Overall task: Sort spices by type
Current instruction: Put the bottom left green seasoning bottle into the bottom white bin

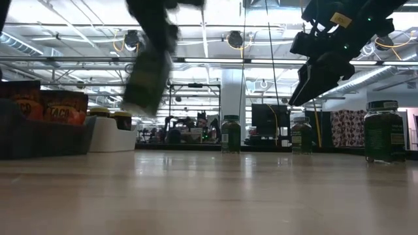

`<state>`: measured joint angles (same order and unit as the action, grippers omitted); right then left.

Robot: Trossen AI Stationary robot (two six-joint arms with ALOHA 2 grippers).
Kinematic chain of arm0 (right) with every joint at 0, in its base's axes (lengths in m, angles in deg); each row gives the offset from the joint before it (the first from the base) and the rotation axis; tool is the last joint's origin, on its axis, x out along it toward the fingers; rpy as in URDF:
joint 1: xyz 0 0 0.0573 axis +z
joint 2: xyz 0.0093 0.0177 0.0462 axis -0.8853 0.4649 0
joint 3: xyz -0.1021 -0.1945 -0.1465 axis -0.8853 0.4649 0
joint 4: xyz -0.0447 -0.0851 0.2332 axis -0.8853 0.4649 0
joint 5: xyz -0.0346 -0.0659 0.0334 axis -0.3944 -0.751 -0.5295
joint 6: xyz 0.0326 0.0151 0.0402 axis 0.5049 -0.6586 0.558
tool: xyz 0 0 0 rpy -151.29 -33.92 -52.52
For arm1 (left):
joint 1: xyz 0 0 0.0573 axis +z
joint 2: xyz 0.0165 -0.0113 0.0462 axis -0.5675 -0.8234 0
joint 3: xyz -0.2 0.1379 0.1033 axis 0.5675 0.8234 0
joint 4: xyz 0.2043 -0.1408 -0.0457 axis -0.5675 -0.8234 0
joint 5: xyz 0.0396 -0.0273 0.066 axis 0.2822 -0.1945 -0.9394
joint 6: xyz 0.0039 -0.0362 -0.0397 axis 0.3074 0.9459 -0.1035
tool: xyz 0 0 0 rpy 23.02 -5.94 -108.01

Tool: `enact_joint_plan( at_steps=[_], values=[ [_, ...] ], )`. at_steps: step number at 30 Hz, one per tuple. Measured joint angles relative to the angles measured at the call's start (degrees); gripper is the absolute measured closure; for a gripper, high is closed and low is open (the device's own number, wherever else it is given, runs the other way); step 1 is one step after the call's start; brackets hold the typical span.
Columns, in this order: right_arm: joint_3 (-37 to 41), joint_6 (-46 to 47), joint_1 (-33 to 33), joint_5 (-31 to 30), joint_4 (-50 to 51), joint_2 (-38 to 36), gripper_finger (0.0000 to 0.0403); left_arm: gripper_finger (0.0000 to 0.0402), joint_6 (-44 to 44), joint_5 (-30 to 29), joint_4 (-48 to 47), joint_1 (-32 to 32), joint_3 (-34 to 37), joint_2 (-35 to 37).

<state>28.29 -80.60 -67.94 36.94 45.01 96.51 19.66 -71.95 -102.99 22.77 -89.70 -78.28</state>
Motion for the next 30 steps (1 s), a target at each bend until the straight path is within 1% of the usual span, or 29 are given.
enact_joint_plan(
  at_steps=[3,7,9,13,16,18,23,30],
  values=[
    [0.0,0.0,0.0,0.0,-0.2,0.0,0.0145,0.0196,5.9,-1.2,-2.3,-3.0,-0.2,4.5],
    [0.0,0.0,0.0,0.0,-0.4,0.0,0.0145,0.0196,16.1,-7.7,-7.3,-9.4,-0.1,8.9],
    [0.0,0.0,0.0,0.0,-0.4,0.0,0.0145,0.0196,22.4,-10.1,-10.3,-13.3,-0.1,11.1],
    [0.0,0.0,0.0,0.0,-0.6,0.0,0.0145,0.0196,38.4,-14.4,-20.4,-20.9,-0.2,13.3],
    [0.0,0.3,0.0,0.0,-0.7,0.0,0.0145,0.0196,51.1,-15.1,-27.6,-26.2,-0.1,13.4],
    [0.0,0.6,0.0,0.0,-0.8,0.0,0.0145,0.0196,58.9,-15.2,-30.2,-29.6,-0.1,13.4],
    [0.0,0.9,0.0,0.0,-0.9,0.0,0.0145,0.0196,75.6,-15.5,-31.0,-35.6,1.0,13.3],
    [0.0,0.8,0.0,0.0,-0.9,0.0,0.0145,0.0196,92.5,-16.0,-31.2,-41.9,5.5,13.3]
  ],
)
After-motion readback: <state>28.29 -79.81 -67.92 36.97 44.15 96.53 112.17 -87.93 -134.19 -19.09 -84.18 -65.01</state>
